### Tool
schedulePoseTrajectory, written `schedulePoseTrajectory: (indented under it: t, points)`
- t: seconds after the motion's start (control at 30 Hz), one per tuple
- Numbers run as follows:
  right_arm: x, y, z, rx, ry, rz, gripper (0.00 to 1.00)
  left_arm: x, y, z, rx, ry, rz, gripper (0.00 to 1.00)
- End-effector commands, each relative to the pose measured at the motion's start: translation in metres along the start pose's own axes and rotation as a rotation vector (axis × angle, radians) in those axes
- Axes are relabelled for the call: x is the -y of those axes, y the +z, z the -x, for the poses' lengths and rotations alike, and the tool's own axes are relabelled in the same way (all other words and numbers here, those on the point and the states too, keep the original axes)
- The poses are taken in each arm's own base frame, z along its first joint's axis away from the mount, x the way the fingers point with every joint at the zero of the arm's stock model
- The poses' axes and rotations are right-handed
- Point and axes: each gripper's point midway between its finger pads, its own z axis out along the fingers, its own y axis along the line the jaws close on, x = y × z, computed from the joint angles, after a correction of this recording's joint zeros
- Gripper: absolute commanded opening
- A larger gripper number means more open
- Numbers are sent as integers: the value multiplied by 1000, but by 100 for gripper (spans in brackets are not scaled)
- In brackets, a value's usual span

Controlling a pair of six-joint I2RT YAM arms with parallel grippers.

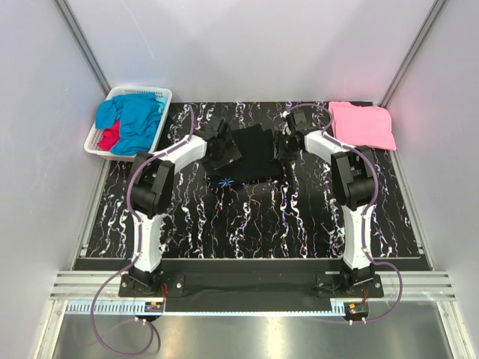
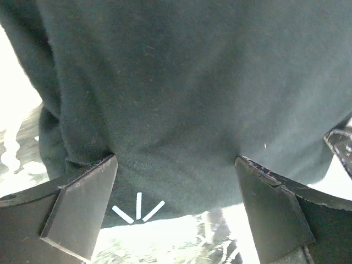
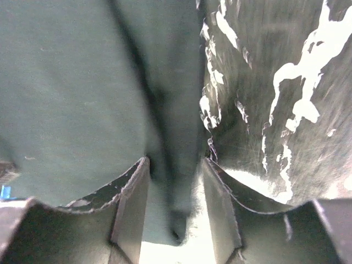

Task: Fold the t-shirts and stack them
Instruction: Fold the tshirt

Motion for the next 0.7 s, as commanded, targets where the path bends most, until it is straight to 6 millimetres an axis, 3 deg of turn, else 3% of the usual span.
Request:
schedulePoseTrajectory:
  t: [0.0, 0.07, 0.1, 0.17, 0.2, 0.37, 0.43, 0.5, 0.57, 0.67]
  points:
    - [-3, -9, -20, -28, 0, -14, 50, -66, -14, -5, 26, 17, 266, 99]
    - [1, -15, -27, -26, 7, -50, 48, -79, -18, -10, 21, 23, 314, 99]
    - [1, -15, -45, -56, 6, -69, 48, -85, -20, -10, 28, 29, 332, 99]
    - [-1, -22, -52, -54, 3, -84, 47, -94, -23, -17, 17, 33, 353, 99]
    - [1, -23, -67, -78, 3, -97, 47, -97, -24, -19, 15, 33, 360, 99]
    - [-18, -33, -102, -102, -51, -130, 46, -116, -26, -37, -23, 51, 393, 99]
    - [-22, -35, -118, -122, -56, -137, 45, -114, -26, -41, -36, 69, 378, 99]
    - [-31, -40, -126, -121, -82, -139, 44, -113, -28, -43, -38, 88, 370, 99]
    - [-40, -48, -122, -98, -86, -120, 44, -106, -29, -40, -22, 107, 330, 99]
    - [-47, -62, -103, -34, -92, -121, 45, -87, -39, -31, 15, 134, 248, 99]
